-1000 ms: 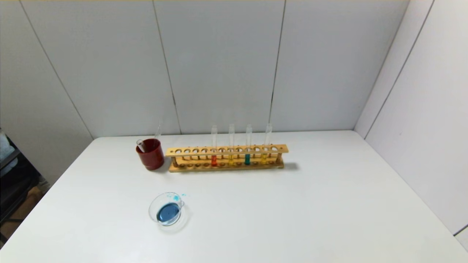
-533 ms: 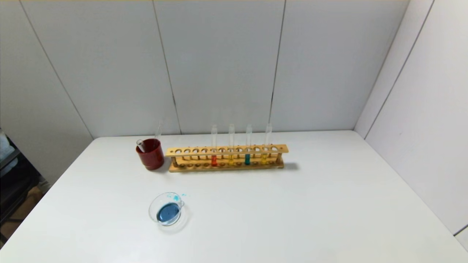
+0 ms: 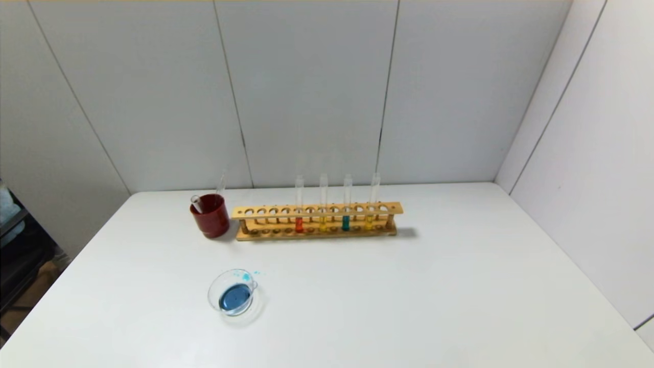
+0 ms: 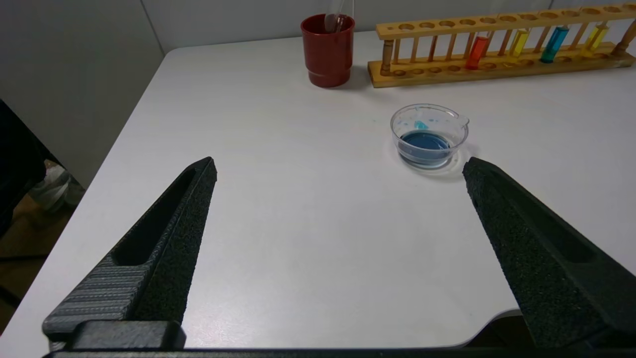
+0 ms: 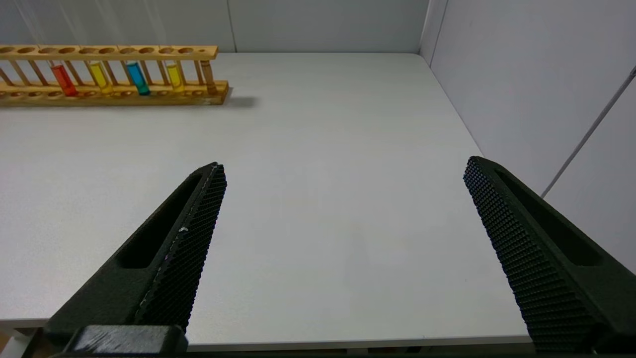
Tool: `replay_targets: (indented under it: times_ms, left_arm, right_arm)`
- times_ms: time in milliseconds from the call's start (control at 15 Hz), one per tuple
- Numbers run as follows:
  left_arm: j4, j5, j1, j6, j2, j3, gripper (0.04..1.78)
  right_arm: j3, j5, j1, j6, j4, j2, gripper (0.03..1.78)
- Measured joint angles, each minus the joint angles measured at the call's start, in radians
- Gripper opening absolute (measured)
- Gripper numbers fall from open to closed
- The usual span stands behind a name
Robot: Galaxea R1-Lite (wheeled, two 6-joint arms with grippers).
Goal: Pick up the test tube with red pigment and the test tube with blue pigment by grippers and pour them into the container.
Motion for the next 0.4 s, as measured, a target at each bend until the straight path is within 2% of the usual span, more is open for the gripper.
replay_targets:
  times_ms: [400]
  left_arm:
    - [-0.001,0.000,0.000,0.000,0.000,0.000,1.75]
  right_arm:
    - [0.000,-0.001,0.000,0.002,-0.001,0.000,1.75]
